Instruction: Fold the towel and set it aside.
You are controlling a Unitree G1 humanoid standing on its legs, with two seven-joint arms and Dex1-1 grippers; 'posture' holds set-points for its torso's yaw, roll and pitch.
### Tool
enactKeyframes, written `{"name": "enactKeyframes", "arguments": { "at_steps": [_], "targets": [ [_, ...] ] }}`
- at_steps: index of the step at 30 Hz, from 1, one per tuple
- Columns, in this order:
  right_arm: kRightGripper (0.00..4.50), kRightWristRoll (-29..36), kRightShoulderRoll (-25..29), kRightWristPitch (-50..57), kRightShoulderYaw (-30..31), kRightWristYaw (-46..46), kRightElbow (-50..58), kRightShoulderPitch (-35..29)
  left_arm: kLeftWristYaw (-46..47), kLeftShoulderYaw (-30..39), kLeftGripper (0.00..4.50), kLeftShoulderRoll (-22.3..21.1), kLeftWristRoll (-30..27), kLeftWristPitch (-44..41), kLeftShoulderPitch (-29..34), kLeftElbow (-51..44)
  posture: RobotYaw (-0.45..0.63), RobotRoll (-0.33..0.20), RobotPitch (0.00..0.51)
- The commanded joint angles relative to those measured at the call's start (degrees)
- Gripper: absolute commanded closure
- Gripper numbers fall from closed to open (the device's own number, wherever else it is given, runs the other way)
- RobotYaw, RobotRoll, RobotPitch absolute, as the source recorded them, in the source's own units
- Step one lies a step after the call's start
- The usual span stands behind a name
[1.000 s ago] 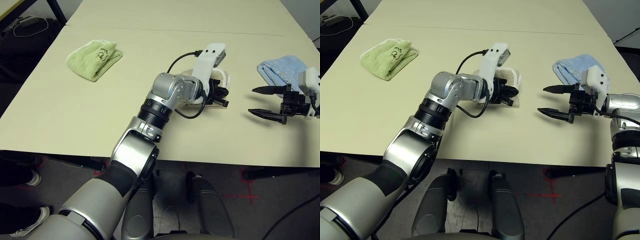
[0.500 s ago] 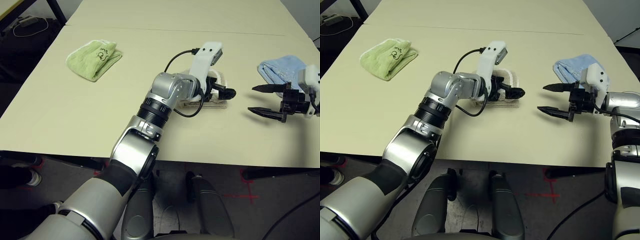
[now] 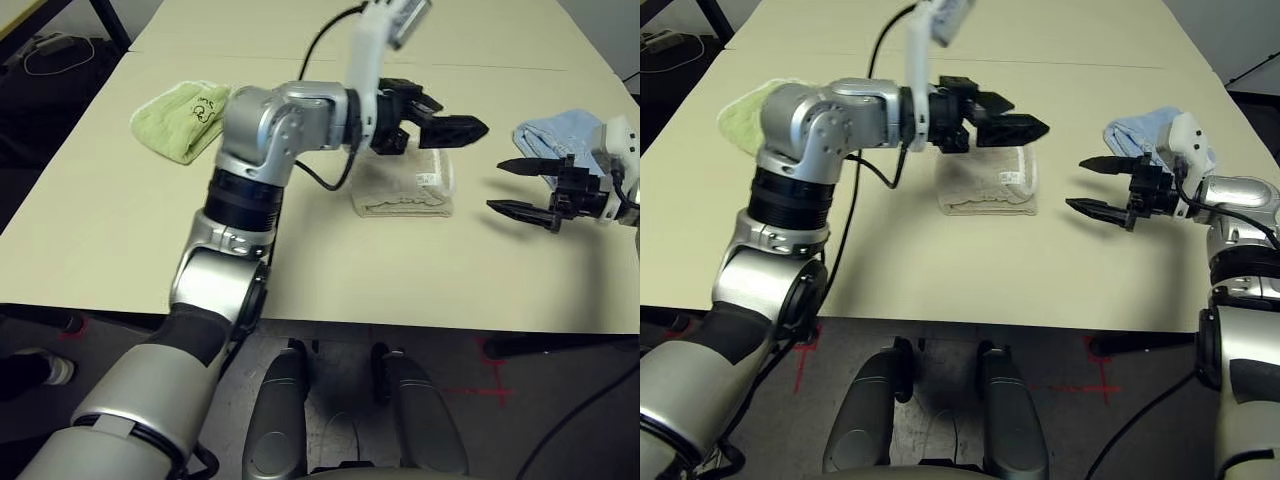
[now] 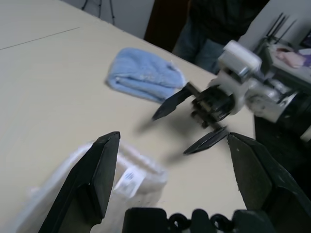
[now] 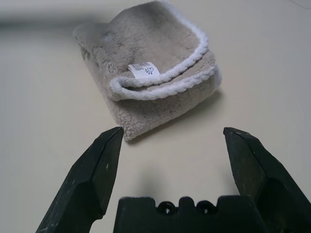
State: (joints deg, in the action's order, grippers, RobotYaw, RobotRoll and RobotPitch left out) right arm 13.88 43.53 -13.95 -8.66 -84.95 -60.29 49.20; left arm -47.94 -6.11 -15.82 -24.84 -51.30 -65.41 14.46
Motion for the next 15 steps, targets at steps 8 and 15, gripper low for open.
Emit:
{"name": "enactKeyframes", "arguments": {
  "at_steps": [8, 15],
  "targets": [
    [0.00, 3.7, -3.3, 5.2, -3.1, 6.0, 6.4, -1.0, -3.8, 0.9, 0.03, -6.6, 9.3, 29.0, 9.7, 15.1, 0.03, 0.000, 0.205],
    [0.00, 5.0, -3.2, 8.4, -3.1, 7.6, 12.6, -4.2, 0.8, 3.8, 0.03, -4.9, 10.7, 35.7, 14.2, 15.8, 0.03, 0.000, 0.203]
  ]
}}
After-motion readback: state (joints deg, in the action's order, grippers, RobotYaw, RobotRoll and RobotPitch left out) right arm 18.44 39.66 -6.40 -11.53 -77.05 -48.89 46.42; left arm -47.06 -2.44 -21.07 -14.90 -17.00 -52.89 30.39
